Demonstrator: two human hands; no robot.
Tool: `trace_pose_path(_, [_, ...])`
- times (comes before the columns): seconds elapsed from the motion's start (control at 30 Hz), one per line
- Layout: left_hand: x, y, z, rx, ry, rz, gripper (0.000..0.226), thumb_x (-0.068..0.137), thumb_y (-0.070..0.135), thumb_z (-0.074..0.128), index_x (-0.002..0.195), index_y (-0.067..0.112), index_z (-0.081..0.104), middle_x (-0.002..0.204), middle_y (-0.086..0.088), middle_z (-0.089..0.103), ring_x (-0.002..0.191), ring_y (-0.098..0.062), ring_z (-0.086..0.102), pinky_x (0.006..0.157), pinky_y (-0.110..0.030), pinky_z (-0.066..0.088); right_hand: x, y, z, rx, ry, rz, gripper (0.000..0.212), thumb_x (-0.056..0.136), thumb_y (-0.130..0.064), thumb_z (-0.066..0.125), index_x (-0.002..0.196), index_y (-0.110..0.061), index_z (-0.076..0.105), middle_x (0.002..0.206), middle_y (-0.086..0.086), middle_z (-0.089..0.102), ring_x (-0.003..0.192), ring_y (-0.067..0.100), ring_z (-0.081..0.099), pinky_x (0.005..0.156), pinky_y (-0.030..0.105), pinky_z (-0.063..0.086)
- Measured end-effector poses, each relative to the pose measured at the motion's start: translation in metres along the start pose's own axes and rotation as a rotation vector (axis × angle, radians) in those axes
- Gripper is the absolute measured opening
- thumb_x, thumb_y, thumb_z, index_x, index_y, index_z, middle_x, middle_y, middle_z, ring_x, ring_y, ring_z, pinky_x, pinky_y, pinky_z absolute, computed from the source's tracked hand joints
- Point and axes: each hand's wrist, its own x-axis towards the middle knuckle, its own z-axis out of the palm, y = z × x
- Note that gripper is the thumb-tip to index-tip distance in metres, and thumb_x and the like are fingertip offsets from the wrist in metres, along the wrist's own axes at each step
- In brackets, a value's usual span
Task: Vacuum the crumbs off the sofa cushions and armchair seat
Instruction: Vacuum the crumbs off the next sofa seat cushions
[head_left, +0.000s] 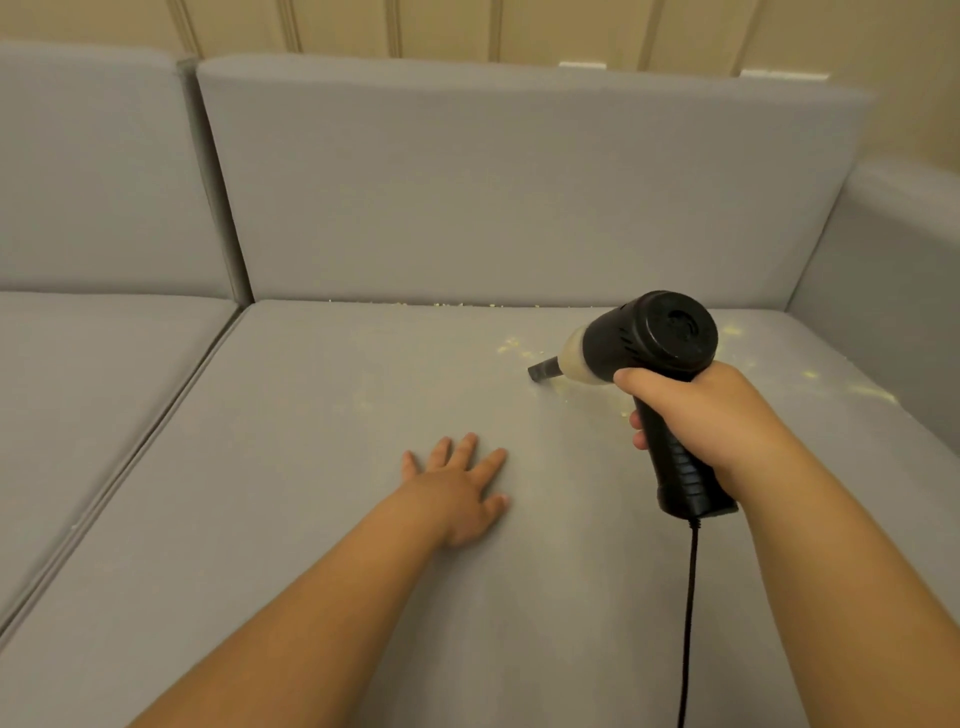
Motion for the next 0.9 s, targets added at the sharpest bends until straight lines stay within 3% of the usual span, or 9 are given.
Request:
trace_pose_path(0.23, [-0.002,0.0,0.004,0.022,-0.019,0.005,0.068,0.104,0.067,0.021,0.162,0.046,-0.008,0.173,0.004,-0.018,0.159,-0.027,-0.015,0.123,-0.065,-0.006,0.005,0.009,0.015,0.041,0.026,0.002,0.016,0.092,-0.033,0.077,0.1,-0.021,0.071,0.088,0.012,0.078,0.069,0.02,0.076,0.062,0.03,0.056])
trace_pose_path(0.5, [0.002,0.003,0.005,0.001,-0.05,-0.006,0.071,0.104,0.068,0.023,0.162,0.045,-0.009,0.172,0.003,-0.021,0.158,-0.027,-0.018,0.124,-0.061,-0.007,0.019,0.024,0.021,0.118,0.185,-0.032,0.017,0.088,-0.032,0.078,0.088,-0.015,0.072,0.081,0.014,0.077,0.08,0.033,0.078,0.084,0.051,0.063])
trace_pose_path(0.67, [0.007,0.007,0.004,0.003,-0.053,-0.014,0.071,0.104,0.068,0.024,0.162,0.046,-0.01,0.171,0.003,-0.023,0.158,-0.027,-0.02,0.124,-0.06,-0.008,0.028,0.029,0.023,0.23,0.116,0.043,0.019,0.092,-0.036,0.078,0.099,-0.021,0.068,0.094,0.015,0.078,0.075,0.025,0.076,0.076,0.042,0.063])
trace_pose_path(0.9, [0.009,-0.006,0.001,-0.003,-0.009,-0.063,0.069,0.103,0.068,0.022,0.162,0.048,-0.009,0.171,0.005,-0.024,0.158,-0.027,-0.019,0.123,-0.064,-0.008,0.031,0.026,0.032,0.21,0.064,0.002,0.012,0.094,-0.034,0.076,0.095,-0.024,0.069,0.096,0.017,0.077,0.07,0.021,0.073,0.064,0.032,0.059])
